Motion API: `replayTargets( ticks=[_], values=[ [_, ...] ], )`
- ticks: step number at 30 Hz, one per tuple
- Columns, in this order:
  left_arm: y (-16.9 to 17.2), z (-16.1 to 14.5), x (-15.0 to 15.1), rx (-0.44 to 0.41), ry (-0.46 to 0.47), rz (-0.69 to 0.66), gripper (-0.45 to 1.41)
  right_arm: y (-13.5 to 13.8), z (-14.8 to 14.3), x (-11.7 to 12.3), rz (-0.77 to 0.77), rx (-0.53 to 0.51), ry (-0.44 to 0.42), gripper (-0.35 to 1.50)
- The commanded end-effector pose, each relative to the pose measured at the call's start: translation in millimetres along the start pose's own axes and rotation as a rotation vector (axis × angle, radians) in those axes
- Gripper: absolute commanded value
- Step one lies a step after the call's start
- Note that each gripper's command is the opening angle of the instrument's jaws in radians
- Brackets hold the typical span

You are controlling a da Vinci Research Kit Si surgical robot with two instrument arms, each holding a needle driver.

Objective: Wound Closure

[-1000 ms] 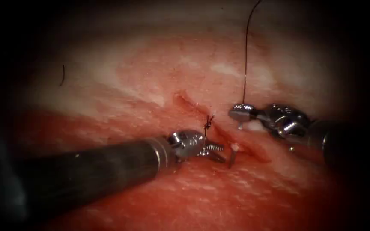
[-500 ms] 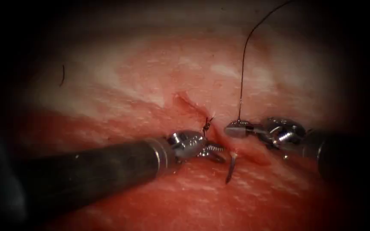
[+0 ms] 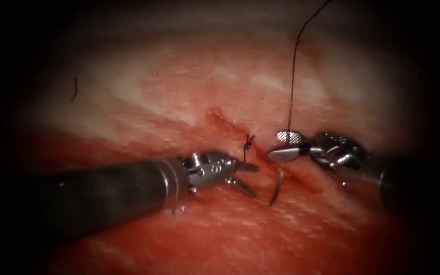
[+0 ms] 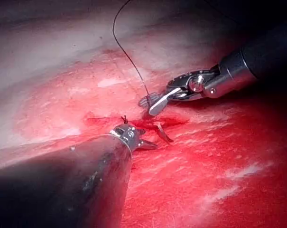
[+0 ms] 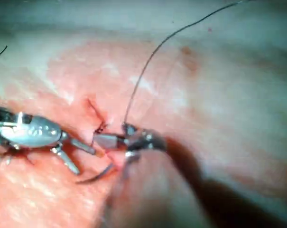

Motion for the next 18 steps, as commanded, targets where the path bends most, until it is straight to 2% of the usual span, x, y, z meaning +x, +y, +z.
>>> replayTargets(
  ticks=[1,6,9,18],
  values=[
    [0.0,1.4,-0.3,-0.002,0.013,0.047,0.22,0.9,-0.6,0.8,0.005,-0.017,0.019,1.3],
    [-0.4,2.3,-0.9,0.002,0.045,0.131,0.22,2.3,-3.1,1.9,-0.029,-0.07,0.035,1.3],
    [-0.8,2.5,-0.9,0.002,0.103,0.145,0.22,3.0,-4.0,1.8,-0.035,-0.089,0.038,1.3],
    [-0.2,2.7,-0.3,-0.045,0.191,0.231,0.17,4.4,-4.1,1.0,-0.046,-0.095,0.045,1.28]
  ],
)
